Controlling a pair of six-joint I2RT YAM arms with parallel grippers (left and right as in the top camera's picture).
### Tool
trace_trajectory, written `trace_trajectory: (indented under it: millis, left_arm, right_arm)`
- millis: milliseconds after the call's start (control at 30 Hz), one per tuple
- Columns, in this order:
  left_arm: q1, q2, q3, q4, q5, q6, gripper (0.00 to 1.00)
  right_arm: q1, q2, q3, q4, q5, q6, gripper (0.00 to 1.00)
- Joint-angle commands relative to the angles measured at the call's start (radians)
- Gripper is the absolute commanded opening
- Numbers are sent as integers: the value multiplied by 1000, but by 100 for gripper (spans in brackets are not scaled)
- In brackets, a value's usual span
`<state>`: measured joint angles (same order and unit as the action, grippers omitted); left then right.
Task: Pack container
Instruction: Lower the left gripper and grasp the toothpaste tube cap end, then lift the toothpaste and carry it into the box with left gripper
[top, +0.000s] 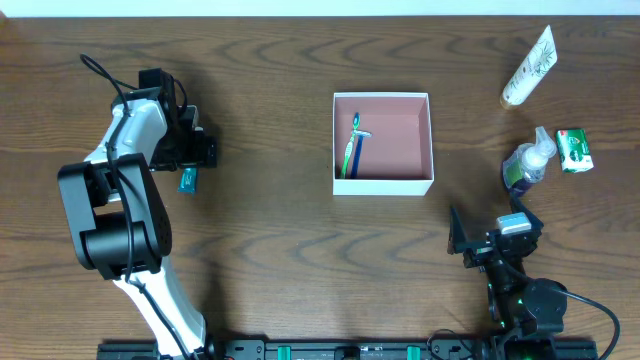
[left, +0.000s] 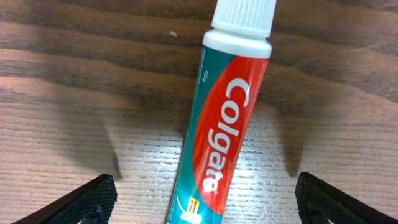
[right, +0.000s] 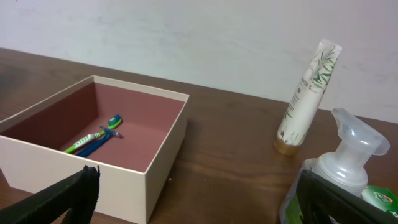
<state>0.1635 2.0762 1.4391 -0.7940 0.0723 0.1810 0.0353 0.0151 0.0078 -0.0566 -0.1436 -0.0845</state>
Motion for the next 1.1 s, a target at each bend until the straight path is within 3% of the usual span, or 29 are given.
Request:
trace_trajectory:
  millis: [0, 333, 367, 433, 467, 600, 733, 867, 1067]
  left_arm:
    - [5, 19, -32, 11, 7, 2, 93]
    - [5, 19, -37, 38, 7, 2, 92]
    - [5, 19, -37, 41, 7, 2, 87]
    - [6, 19, -37, 48, 6, 2, 59]
    - [6, 19, -37, 51, 6, 2, 53]
    - [6, 19, -37, 60, 7, 1, 38]
    - [6, 18, -35, 60, 6, 1, 14]
    - [5, 14, -26, 59, 7, -25, 9]
    - [0, -32, 9, 40, 21, -82, 9]
  right_arm:
    - [7, -2, -2, -4, -10, -6, 99]
    - [7, -2, -2, -4, -10, -6, 99]
    - [7, -2, -2, -4, -10, -6, 99]
    - [7, -2, -2, -4, -10, -6, 99]
    - [7, -2, -2, -4, -10, -6, 99]
    - [7, -2, -2, -4, -10, -6, 99]
    - [7, -2, -2, -4, -10, -6, 99]
    - [7, -2, -2, -4, -10, -6, 99]
    - [7, -2, -2, -4, -10, -6, 99]
